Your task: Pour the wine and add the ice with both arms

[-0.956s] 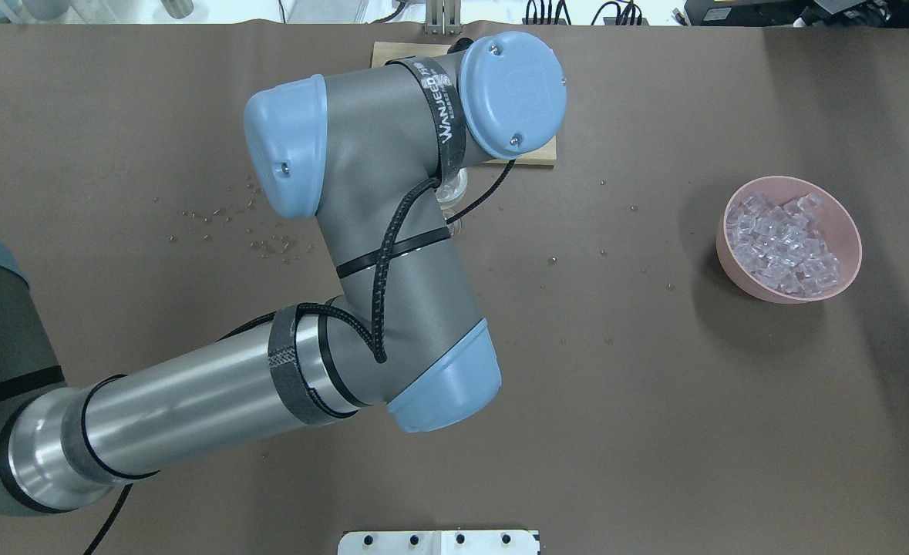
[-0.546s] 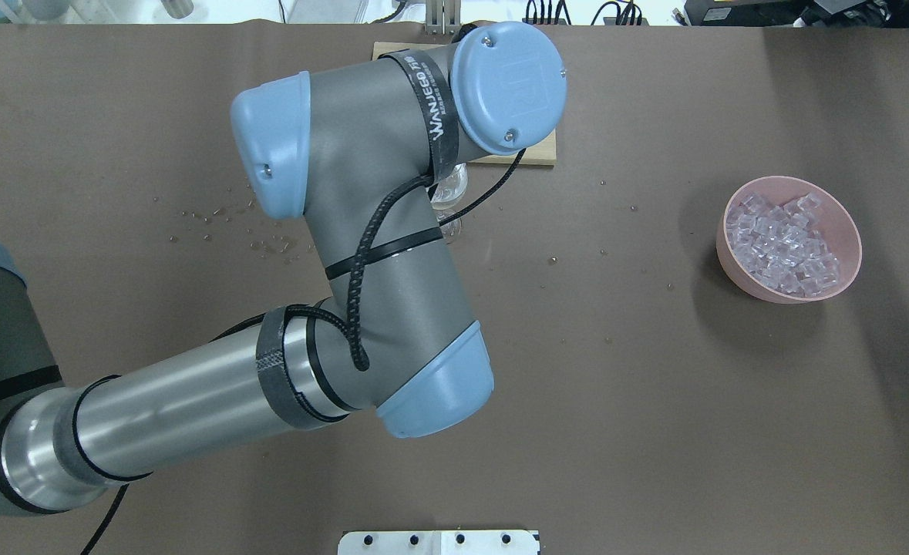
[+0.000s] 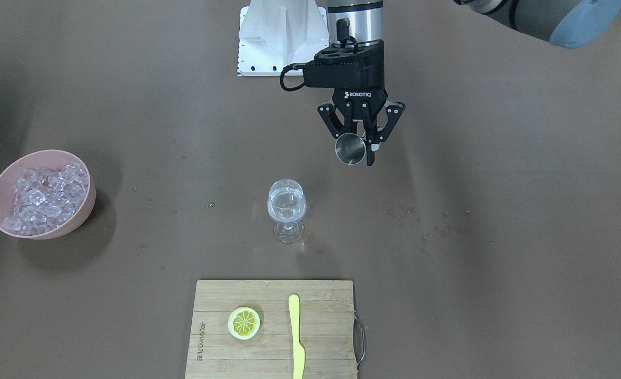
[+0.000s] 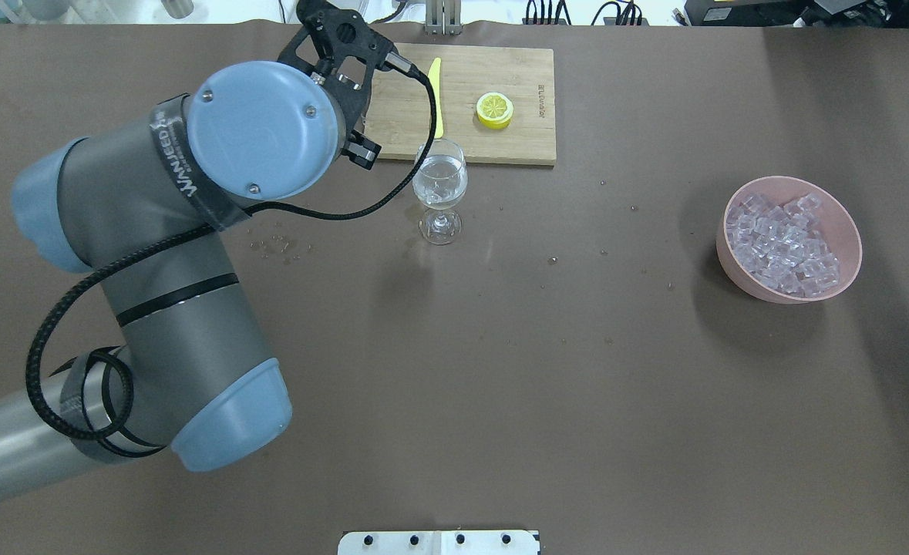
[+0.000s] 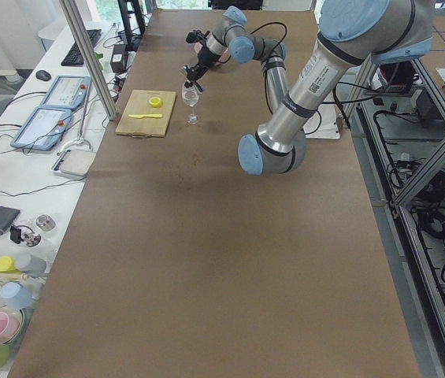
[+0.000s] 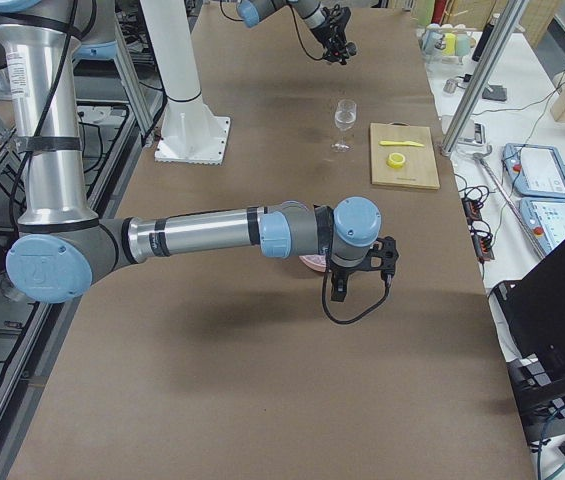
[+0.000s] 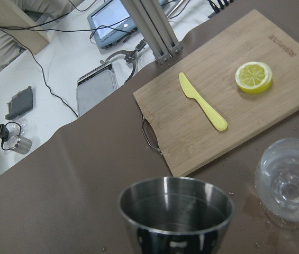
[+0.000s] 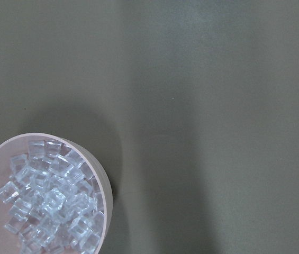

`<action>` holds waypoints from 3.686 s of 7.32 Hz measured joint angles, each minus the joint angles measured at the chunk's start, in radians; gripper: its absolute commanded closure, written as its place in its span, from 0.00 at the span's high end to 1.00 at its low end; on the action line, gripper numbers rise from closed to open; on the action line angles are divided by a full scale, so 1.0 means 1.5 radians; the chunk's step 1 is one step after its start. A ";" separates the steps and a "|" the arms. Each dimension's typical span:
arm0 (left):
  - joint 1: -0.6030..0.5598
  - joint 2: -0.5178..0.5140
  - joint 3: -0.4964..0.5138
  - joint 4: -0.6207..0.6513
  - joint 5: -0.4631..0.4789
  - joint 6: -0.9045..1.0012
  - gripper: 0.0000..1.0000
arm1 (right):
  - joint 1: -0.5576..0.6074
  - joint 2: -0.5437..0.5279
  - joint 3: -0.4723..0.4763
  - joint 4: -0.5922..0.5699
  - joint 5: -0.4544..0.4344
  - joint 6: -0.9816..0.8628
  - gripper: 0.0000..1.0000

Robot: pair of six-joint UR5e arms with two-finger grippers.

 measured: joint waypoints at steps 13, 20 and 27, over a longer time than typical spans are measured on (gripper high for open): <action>-0.060 0.455 0.304 -0.899 0.275 -0.274 0.00 | -0.079 -0.001 0.091 -0.002 -0.106 0.027 1.00; -0.041 0.467 0.393 -0.956 0.401 -0.344 0.00 | -0.234 0.009 0.192 -0.001 -0.203 0.147 1.00; 0.109 0.371 0.445 -0.918 0.593 -0.369 0.00 | -0.235 0.009 0.194 -0.001 -0.202 0.152 1.00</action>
